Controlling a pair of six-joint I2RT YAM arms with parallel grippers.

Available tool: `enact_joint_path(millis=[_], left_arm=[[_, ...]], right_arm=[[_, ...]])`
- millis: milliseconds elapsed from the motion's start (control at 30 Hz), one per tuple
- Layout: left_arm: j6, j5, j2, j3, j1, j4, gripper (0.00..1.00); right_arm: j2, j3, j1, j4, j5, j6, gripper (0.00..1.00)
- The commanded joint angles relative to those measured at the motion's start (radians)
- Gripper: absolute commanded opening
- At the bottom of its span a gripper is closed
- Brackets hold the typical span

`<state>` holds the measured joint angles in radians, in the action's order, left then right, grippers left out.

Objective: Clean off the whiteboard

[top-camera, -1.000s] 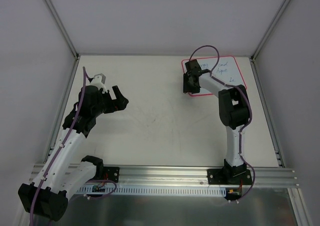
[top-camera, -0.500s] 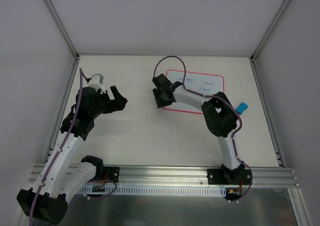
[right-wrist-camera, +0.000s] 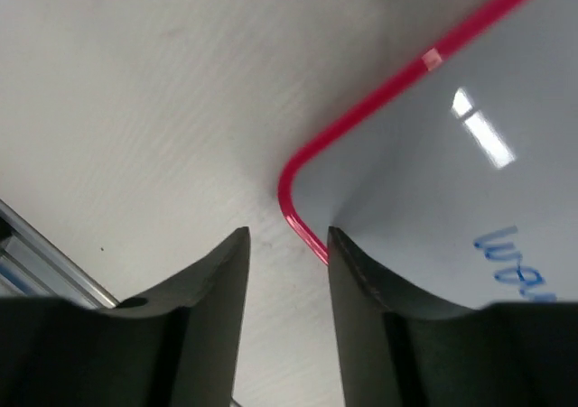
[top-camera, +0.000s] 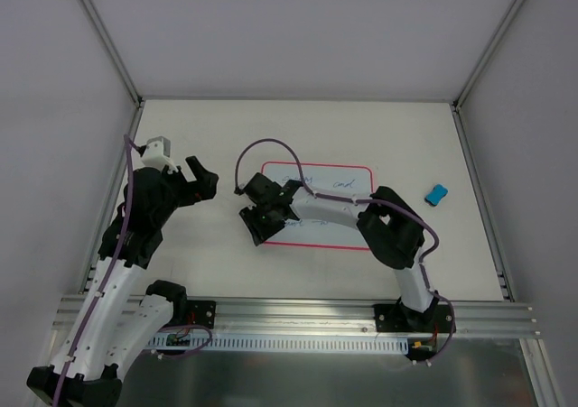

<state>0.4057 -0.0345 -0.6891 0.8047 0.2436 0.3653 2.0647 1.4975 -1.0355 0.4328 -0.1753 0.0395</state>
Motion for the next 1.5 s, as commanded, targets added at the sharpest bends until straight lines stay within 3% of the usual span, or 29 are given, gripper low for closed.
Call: enact_joint_path(millis=[0, 33, 100, 200, 333, 500, 733, 1000, 1467], left_arm=[[-0.011, -0.041, 0.017, -0.009, 0.008, 0.001, 0.95], [-0.010, -0.042, 0.016, -0.010, 0.008, 0.001, 0.96], [-0.005, -0.036, 0.011, -0.012, 0.008, 0.006, 0.98], [0.005, -0.018, -0.003, -0.013, 0.008, 0.006, 0.99], [0.012, 0.031, -0.018, -0.019, 0.008, 0.011, 0.99], [0.018, 0.068, -0.015, -0.033, 0.008, 0.026, 0.99], [0.033, 0.081, 0.003, -0.071, 0.008, 0.032, 0.99], [0.054, 0.090, 0.008, -0.085, 0.006, 0.032, 0.99], [0.073, 0.104, 0.011, -0.125, 0.008, 0.032, 0.99]], right_arm=[[-0.156, -0.036, 0.029, 0.061, 0.104, -0.003, 0.49], [-0.219, -0.051, 0.060, 0.061, 0.164, 0.009, 0.61], [-0.279, -0.074, 0.141, 0.067, 0.259, 0.072, 0.74], [-0.388, -0.141, 0.256, 0.090, 0.347, 0.135, 0.80], [-0.480, -0.223, 0.544, 0.138, 0.482, 0.175, 0.82], [-0.535, -0.304, 0.904, 0.144, 0.516, 0.184, 0.82], [-0.411, -0.249, 1.195, 0.142, 0.407, 0.114, 0.78], [-0.267, -0.191, 1.286, 0.130, 0.318, 0.099, 0.73], [-0.202, -0.207, 1.316, 0.077, 0.286, 0.079, 0.58]])
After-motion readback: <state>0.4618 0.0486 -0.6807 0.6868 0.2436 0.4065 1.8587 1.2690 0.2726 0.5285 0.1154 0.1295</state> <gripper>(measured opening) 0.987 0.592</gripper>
